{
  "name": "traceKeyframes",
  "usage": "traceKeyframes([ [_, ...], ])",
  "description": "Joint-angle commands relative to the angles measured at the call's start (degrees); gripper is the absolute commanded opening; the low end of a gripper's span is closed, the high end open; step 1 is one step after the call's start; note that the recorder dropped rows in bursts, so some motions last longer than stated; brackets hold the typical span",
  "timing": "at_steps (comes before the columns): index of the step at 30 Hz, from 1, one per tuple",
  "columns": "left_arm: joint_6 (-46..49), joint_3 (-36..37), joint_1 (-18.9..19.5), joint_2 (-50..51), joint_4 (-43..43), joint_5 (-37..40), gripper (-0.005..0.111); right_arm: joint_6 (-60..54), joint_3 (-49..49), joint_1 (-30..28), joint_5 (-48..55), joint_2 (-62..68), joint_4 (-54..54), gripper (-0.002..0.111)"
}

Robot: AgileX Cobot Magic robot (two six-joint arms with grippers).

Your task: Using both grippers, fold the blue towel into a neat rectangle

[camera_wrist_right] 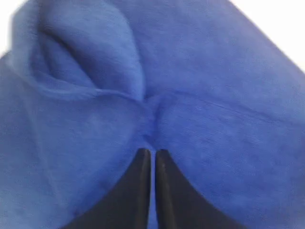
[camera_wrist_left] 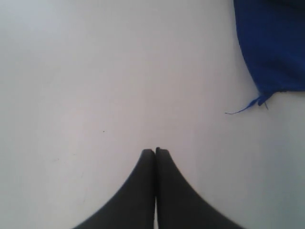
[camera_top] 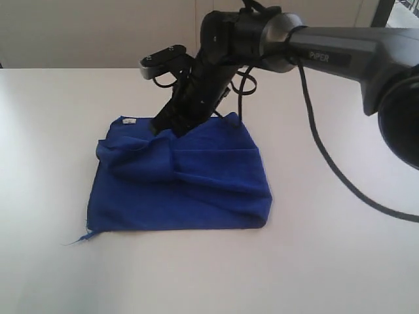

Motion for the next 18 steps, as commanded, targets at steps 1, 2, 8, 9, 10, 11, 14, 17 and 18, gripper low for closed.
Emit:
traceKeyframes([
  [1, -0.3, -0.3, 0.2, -0.4, 0.0, 0.1, 0.0, -1.3, -0.4, -3.7, 0.2, -0.8, -1.9, 0.001],
  [2, -0.3, -0.3, 0.2, -0.4, 0.0, 0.1, 0.0, -1.5, -0.4, -4.5, 0.2, -0.8, -2.0, 0.001],
  [8, -0.3, -0.3, 0.2, -0.4, 0.0, 0.1, 0.0, -3.3, -0.4, -8.7, -0.7, -0.8, -2.0, 0.0],
  [9, -0.3, -0.3, 0.2, -0.4, 0.0, 0.1, 0.0, -3.5, -0.4, -9.2, -1.0, -0.7, -1.9, 0.0],
  [10, -0.3, -0.3, 0.2, -0.4, 0.0, 0.1, 0.0, -4.0, -0.4, -9.6, -1.2, -0.4, -1.7, 0.0],
  [11, -0.3, -0.3, 0.2, -0.4, 0.0, 0.1, 0.0, -4.4, -0.4, -10.1, -1.4, -0.1, -1.4, 0.0],
  [14, -0.3, -0.3, 0.2, -0.4, 0.0, 0.1, 0.0, -4.8, -0.4, -10.8, -2.3, 1.5, -1.3, 0.0],
  [17, -0.3, -0.3, 0.2, -0.4, 0.0, 0.1, 0.0, -8.0, -0.4, -10.7, -3.1, 3.6, -1.2, 0.0],
  [18, -0.3, -0.3, 0.2, -0.4, 0.0, 0.1, 0.0, -9.0, -0.4, -10.7, -3.4, 4.1, -0.6, 0.0],
])
